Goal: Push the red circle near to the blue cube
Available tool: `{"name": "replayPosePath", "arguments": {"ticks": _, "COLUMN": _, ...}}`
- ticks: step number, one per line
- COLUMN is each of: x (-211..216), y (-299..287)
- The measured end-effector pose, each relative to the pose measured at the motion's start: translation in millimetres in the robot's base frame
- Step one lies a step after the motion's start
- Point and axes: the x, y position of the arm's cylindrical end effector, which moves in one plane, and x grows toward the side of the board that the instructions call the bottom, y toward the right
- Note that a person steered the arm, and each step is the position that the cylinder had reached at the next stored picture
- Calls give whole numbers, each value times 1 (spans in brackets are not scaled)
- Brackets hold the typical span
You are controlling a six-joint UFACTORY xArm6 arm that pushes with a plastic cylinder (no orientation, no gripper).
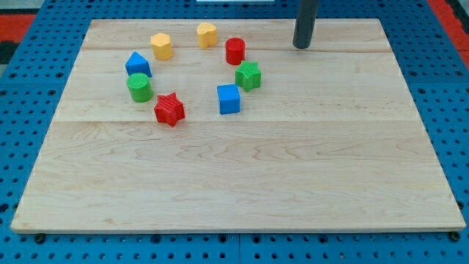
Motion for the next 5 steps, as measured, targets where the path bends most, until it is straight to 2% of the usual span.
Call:
{"name": "replayPosePath", "arguments": {"ticks": 3, "x": -3, "y": -129}}
{"name": "replayPosePath", "arguments": {"ticks": 4, "x": 7, "y": -178}}
{"name": "replayPosePath", "arguments": {"ticks": 5, "x": 16, "y": -177}}
